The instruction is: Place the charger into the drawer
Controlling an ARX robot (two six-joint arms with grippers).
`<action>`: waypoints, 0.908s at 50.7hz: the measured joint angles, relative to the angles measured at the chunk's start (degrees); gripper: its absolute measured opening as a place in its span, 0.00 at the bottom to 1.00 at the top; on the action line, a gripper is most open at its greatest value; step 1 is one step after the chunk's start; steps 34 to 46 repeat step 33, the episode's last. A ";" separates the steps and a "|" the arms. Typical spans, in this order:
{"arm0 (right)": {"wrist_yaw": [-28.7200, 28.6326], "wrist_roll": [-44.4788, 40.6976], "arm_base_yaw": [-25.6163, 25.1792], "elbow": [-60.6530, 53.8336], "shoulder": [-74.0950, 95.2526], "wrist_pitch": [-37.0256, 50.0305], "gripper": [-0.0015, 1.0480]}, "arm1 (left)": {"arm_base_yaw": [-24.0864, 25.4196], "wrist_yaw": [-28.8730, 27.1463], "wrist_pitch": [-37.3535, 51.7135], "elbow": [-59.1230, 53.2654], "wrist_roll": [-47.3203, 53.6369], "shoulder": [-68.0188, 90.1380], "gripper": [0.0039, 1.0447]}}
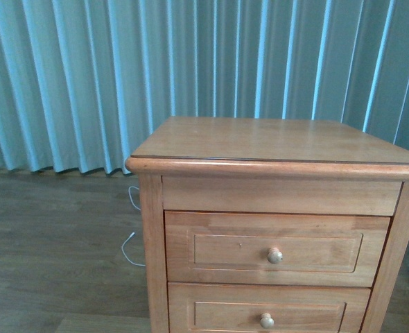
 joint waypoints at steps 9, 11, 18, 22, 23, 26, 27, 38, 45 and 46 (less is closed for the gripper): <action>0.00 -0.09 0.00 0.00 0.00 0.00 0.10 | 0.00 0.00 0.00 0.00 0.00 0.00 0.95; 0.00 -0.09 0.00 0.00 0.00 0.00 0.17 | 0.00 0.00 0.00 -0.02 0.00 0.00 0.95; 0.00 -0.09 0.00 0.00 0.00 0.00 0.41 | 0.00 0.00 0.00 0.00 0.00 0.00 0.95; 0.02 -0.07 0.00 -0.02 0.00 0.00 0.54 | 0.00 0.00 0.00 0.00 0.00 0.00 0.95; 0.00 -0.09 0.00 0.00 0.00 0.00 0.57 | 0.00 0.00 0.00 -0.02 0.00 0.00 0.95; 0.00 -0.09 0.00 0.00 0.00 0.00 0.68 | 0.00 0.00 0.00 0.00 0.00 0.00 0.95; 0.00 -0.09 0.00 0.00 0.00 0.00 0.71 | 0.00 0.00 0.00 0.00 0.00 0.00 0.95; 0.00 -0.09 0.00 0.00 0.00 0.00 0.91 | 0.00 0.00 0.00 0.00 0.00 0.00 0.95; 0.00 -0.09 0.00 0.00 0.00 0.00 0.91 | 0.00 0.00 0.00 0.00 0.00 0.00 0.95; 0.00 -0.09 0.00 0.00 0.00 0.00 0.91 | 0.00 0.00 0.00 0.00 0.00 0.00 0.95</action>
